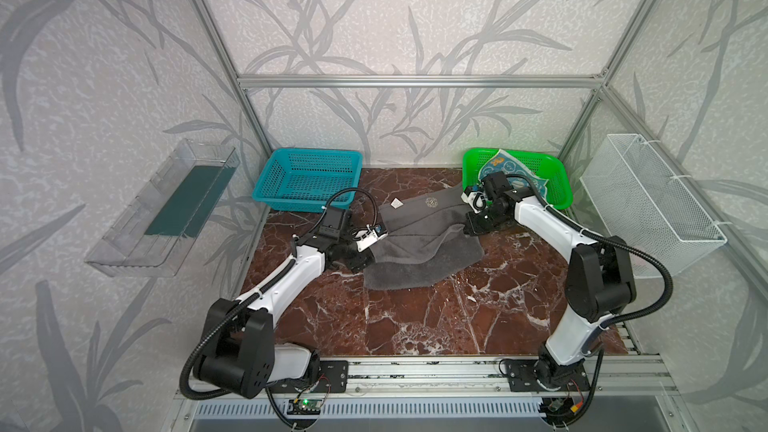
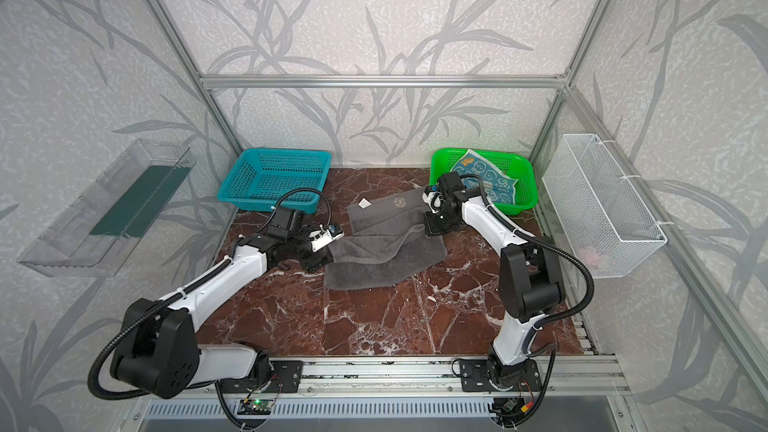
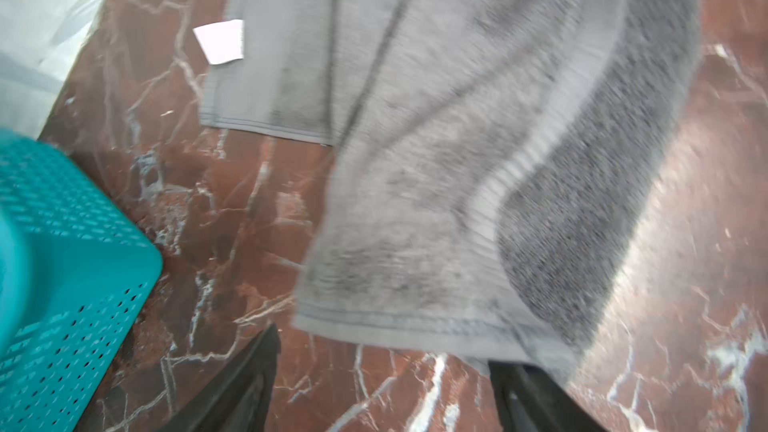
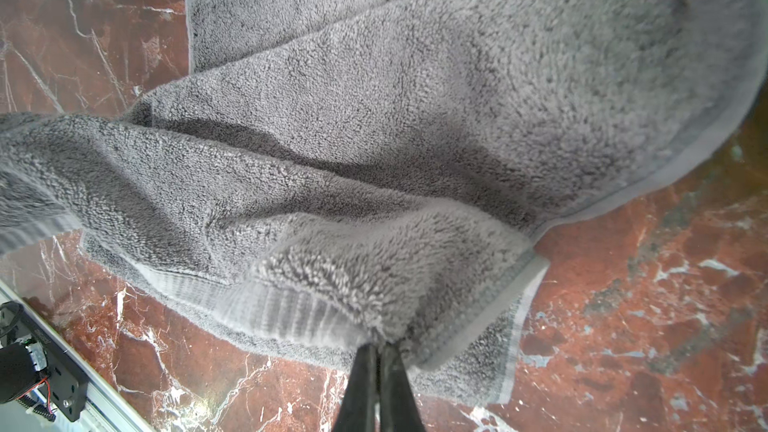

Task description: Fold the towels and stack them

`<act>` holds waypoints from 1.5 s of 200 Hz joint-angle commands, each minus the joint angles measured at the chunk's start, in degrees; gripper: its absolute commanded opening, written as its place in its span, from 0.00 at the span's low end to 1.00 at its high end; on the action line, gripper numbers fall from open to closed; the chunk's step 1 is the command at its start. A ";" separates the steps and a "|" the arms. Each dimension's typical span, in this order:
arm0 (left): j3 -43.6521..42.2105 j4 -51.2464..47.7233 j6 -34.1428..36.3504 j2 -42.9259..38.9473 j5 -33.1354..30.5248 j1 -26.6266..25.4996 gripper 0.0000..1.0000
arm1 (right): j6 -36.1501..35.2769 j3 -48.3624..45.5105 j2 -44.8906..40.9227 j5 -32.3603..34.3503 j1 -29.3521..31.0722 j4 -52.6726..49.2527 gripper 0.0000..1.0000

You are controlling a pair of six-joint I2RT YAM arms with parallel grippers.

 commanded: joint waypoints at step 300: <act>-4.21 4.78 10.68 8.81 -11.81 -5.58 0.55 | -1.63 2.21 2.53 -4.90 -2.63 0.77 0.00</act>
